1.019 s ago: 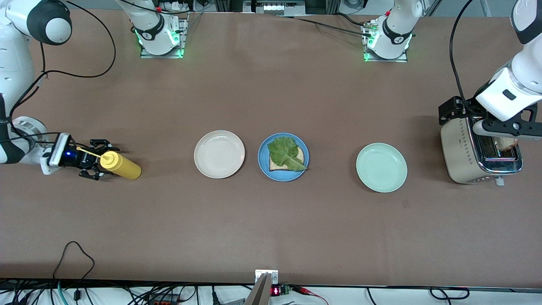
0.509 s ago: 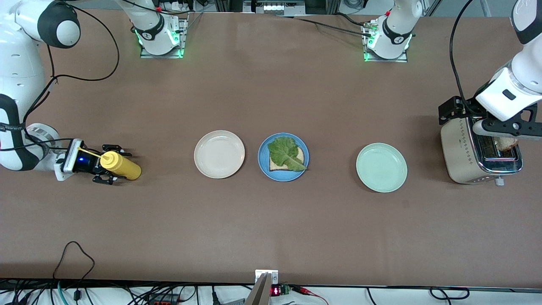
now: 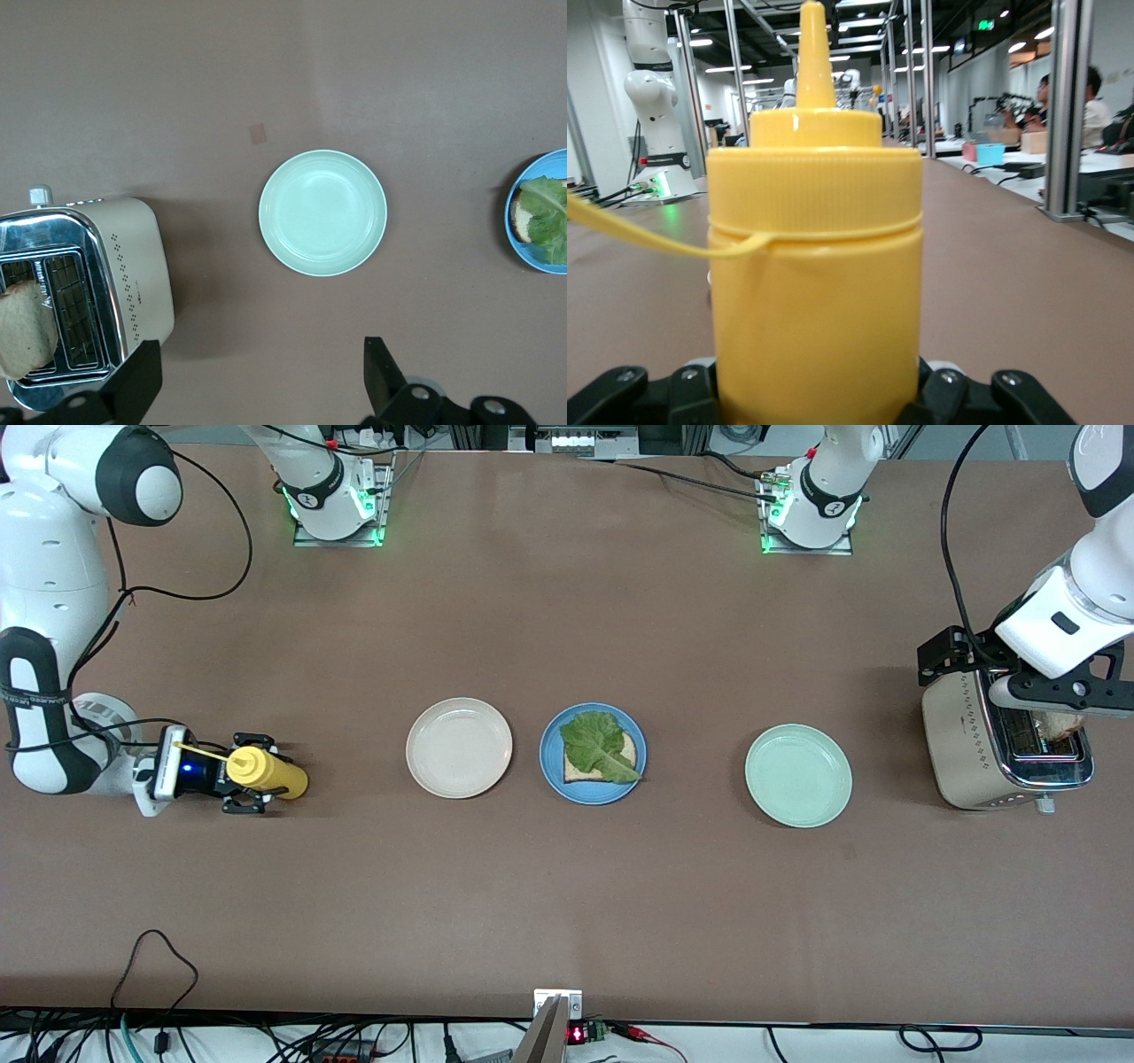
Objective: Make sandwich in blue plate with both arms
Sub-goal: 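Lift the mustard bottle and carry it over the blue plate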
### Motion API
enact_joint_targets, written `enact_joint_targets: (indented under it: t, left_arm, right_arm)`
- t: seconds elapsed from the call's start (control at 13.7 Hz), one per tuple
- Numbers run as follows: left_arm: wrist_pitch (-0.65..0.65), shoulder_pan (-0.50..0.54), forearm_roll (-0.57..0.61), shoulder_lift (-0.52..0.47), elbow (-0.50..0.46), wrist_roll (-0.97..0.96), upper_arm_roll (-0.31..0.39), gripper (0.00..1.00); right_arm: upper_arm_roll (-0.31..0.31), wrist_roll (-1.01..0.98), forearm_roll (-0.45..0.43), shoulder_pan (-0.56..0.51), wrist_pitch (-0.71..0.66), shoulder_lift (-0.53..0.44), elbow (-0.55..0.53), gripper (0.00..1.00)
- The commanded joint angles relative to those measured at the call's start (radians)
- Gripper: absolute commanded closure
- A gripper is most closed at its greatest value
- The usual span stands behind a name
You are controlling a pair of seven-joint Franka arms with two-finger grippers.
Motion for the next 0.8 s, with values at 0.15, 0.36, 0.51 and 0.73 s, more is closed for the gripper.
enact_joint_targets:
  t: [0.15,0.36,0.51,0.73]
  left_arm:
    - [-0.014,0.012,-0.031,-0.006,0.004,0.029,0.000,0.00]
    - [-0.014,0.013,-0.031,-0.006,0.004,0.029,-0.002,0.00]
    - [-0.014,0.013,-0.031,-0.004,0.004,0.029,0.000,0.00]
    - [-0.014,0.023,-0.031,-0.004,0.004,0.049,0.000,0.00]
  right_arm:
    - [-0.010,0.192,-0.075,0.121,0.077,-0.139,-0.009,1.00]
    - [-0.010,0.280,-0.076,0.192,0.135,-0.185,-0.009,1.00]
    - [-0.010,0.344,-0.089,0.230,0.175,-0.211,-0.009,1.00]
    - [-0.010,0.439,-0.118,0.288,0.252,-0.254,-0.009,1.00]
